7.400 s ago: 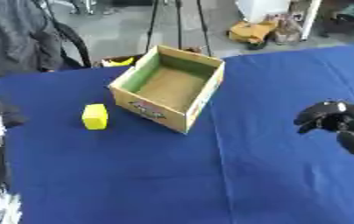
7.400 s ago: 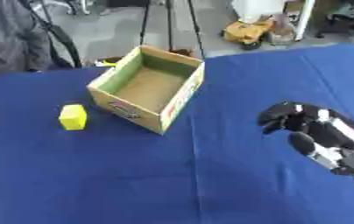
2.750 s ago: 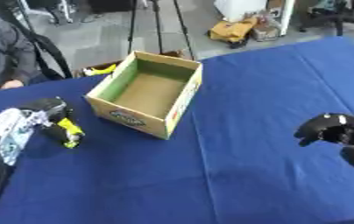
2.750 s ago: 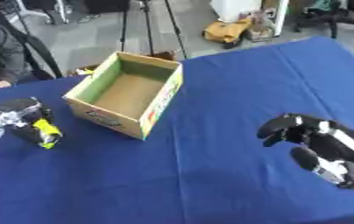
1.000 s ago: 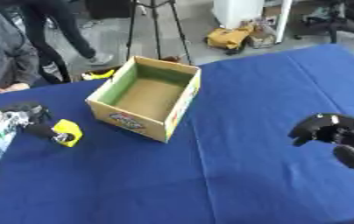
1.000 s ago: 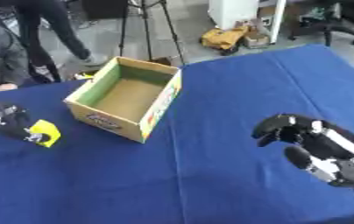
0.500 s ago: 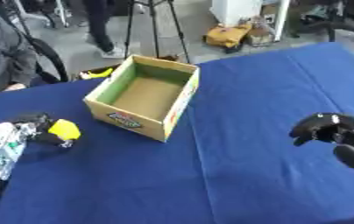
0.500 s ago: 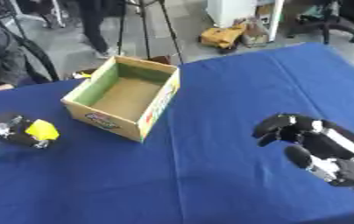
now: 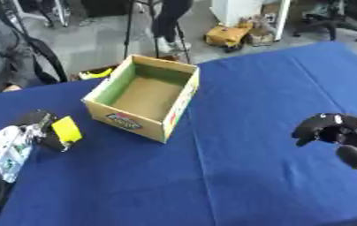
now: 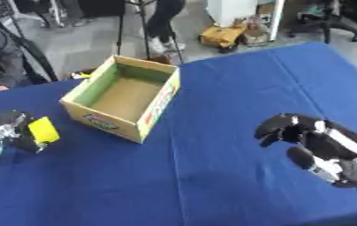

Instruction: Pick up objects on the table and place them in the box.

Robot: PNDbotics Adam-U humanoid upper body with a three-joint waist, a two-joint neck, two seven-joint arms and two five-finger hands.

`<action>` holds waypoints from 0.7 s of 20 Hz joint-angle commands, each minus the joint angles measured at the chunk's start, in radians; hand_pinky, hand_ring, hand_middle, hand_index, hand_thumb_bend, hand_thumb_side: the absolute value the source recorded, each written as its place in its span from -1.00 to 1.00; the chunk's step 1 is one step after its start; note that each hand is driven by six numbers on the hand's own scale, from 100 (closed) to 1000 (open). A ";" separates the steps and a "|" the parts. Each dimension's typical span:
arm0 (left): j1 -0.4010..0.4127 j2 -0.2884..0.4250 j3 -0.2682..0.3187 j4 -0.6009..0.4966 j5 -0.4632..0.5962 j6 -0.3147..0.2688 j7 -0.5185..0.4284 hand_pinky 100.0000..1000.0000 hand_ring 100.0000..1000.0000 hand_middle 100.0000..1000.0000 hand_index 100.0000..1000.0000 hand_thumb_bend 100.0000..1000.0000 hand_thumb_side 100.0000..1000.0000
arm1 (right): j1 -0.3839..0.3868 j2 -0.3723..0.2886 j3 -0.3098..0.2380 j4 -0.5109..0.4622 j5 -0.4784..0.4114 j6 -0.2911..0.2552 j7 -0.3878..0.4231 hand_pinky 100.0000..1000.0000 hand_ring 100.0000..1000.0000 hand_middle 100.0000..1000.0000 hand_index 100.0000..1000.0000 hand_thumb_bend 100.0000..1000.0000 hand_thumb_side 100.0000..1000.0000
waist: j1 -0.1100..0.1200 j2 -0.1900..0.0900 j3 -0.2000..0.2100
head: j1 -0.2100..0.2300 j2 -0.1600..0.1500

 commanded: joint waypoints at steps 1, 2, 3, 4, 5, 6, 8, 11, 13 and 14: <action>-0.045 0.048 0.001 -0.076 0.021 -0.011 0.018 -0.06 -0.27 -0.31 0.01 -1.00 -0.66 | -0.009 -0.014 -0.006 -0.008 -0.003 -0.003 0.002 0.38 0.52 0.42 0.55 -0.58 0.08 | -0.004 -0.014 0.000 | 0.003 -0.003; -0.057 0.052 -0.002 -0.099 0.024 -0.015 0.018 -0.06 -0.27 -0.31 0.01 -1.00 -0.65 | -0.009 -0.014 -0.005 -0.008 -0.004 -0.003 0.002 0.38 0.52 0.42 0.55 -0.58 0.08 | -0.004 -0.015 0.000 | 0.003 -0.003; -0.066 0.054 -0.005 -0.120 0.025 -0.018 0.017 -0.06 -0.27 -0.31 0.01 -1.00 -0.65 | -0.009 -0.015 -0.004 -0.008 -0.005 -0.003 0.003 0.38 0.52 0.42 0.55 -0.58 0.08 | -0.004 -0.016 0.000 | 0.004 -0.002; -0.078 0.053 -0.009 -0.140 0.025 -0.021 0.016 -0.06 -0.27 -0.31 0.01 -1.00 -0.64 | -0.011 -0.015 -0.002 -0.008 -0.006 -0.002 0.005 0.38 0.52 0.42 0.55 -0.58 0.08 | -0.004 -0.018 0.000 | 0.006 -0.002; -0.087 0.051 -0.013 -0.154 0.023 -0.023 0.014 -0.05 -0.26 -0.30 0.02 -1.00 -0.65 | -0.011 -0.015 -0.001 -0.007 -0.008 -0.002 0.006 0.38 0.52 0.42 0.55 -0.58 0.08 | -0.005 -0.019 -0.001 | 0.007 -0.002; -0.098 0.045 -0.019 -0.163 0.018 -0.025 0.011 -0.04 -0.26 -0.29 0.02 -1.00 -0.64 | -0.013 -0.015 0.001 -0.007 -0.009 -0.002 0.008 0.38 0.52 0.42 0.55 -0.58 0.08 | -0.006 -0.020 -0.004 | 0.011 -0.003; -0.116 0.027 -0.027 -0.168 0.007 -0.031 0.007 -0.05 -0.26 -0.30 0.02 -1.00 -0.64 | -0.016 -0.015 0.004 -0.007 -0.013 -0.002 0.011 0.38 0.52 0.42 0.55 -0.58 0.07 | -0.007 -0.021 -0.013 | 0.017 -0.006; -0.134 -0.010 -0.033 -0.152 -0.009 -0.038 0.013 -0.05 -0.26 -0.30 0.02 -1.00 -0.63 | -0.019 -0.016 0.008 -0.008 -0.015 -0.003 0.016 0.38 0.52 0.42 0.55 -0.58 0.08 | -0.007 -0.020 -0.030 | 0.025 -0.011; -0.144 -0.038 -0.033 -0.130 -0.021 -0.040 0.024 -0.05 -0.26 -0.29 0.02 -1.00 -0.63 | -0.024 -0.017 0.013 -0.008 -0.014 -0.003 0.021 0.38 0.52 0.42 0.55 -0.59 0.08 | -0.002 -0.016 -0.046 | 0.034 -0.016; -0.148 -0.052 -0.032 -0.117 -0.026 -0.042 0.030 -0.04 -0.25 -0.28 0.03 -1.00 -0.63 | -0.029 -0.018 0.015 -0.009 -0.014 -0.003 0.024 0.38 0.52 0.42 0.55 -0.59 0.08 | 0.001 -0.013 -0.056 | 0.038 -0.019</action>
